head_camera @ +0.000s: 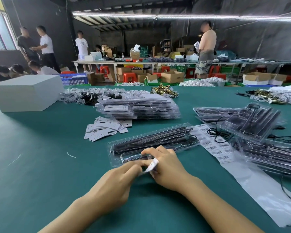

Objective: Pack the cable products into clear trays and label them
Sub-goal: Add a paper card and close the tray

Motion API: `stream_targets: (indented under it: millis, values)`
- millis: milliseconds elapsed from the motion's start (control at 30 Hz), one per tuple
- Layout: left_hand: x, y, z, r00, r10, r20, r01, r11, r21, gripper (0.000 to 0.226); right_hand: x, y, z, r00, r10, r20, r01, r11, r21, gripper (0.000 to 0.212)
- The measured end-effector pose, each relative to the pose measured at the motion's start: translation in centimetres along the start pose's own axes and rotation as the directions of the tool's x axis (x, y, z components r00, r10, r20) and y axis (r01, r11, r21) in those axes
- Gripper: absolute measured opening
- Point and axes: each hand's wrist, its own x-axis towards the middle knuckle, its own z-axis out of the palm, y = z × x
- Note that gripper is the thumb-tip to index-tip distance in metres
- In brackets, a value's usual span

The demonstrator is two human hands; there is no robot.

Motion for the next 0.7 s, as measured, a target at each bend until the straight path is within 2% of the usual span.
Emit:
stream_targets:
  millis: [33, 100, 267, 433, 500, 600, 700]
  values:
    - [0.0, -0.4, -0.2, 0.997, 0.035, 0.074, -0.037, 0.999, 0.032, 0.022, 0.0, 0.1, -0.1, 1.000, -0.012, 0.017, 0.012, 1.000, -0.003, 0.045]
    - [0.0, -1.1, -0.7, 0.992, 0.081, 0.092, -0.090, 0.991, 0.094, 0.025, -0.1, 0.2, -0.1, 0.999, -0.018, 0.029, 0.018, 1.000, 0.006, 0.048]
    - [0.1, -1.2, -0.9, 0.996, 0.080, 0.034, -0.085, 0.977, 0.195, 0.048, 0.1, 0.4, 0.6, 1.000, -0.024, -0.016, 0.023, 0.999, -0.038, 0.048]
    - [0.4, -2.2, -0.2, 0.992, 0.030, -0.120, 0.002, 0.966, 0.259, 0.044, -0.1, -0.1, 0.7, 0.978, -0.019, -0.209, -0.005, 0.994, -0.114, 0.041]
    - [0.3, -2.8, -0.1, 0.987, -0.034, -0.157, 0.063, 0.981, 0.184, 0.039, -0.2, -0.1, 0.8, 0.956, -0.028, -0.291, -0.016, 0.989, -0.150, 0.040]
    - [0.5, -3.2, 0.0, 0.964, -0.136, -0.230, 0.148, 0.988, 0.039, 0.026, -0.2, 0.1, 1.1, 0.940, -0.051, -0.338, -0.007, 0.986, -0.169, 0.030]
    - [1.0, -3.4, 0.0, 0.935, -0.254, -0.249, 0.249, 0.967, -0.050, 0.034, 0.0, 0.2, 1.4, 0.941, -0.026, -0.338, -0.028, 0.988, -0.154, 0.023]
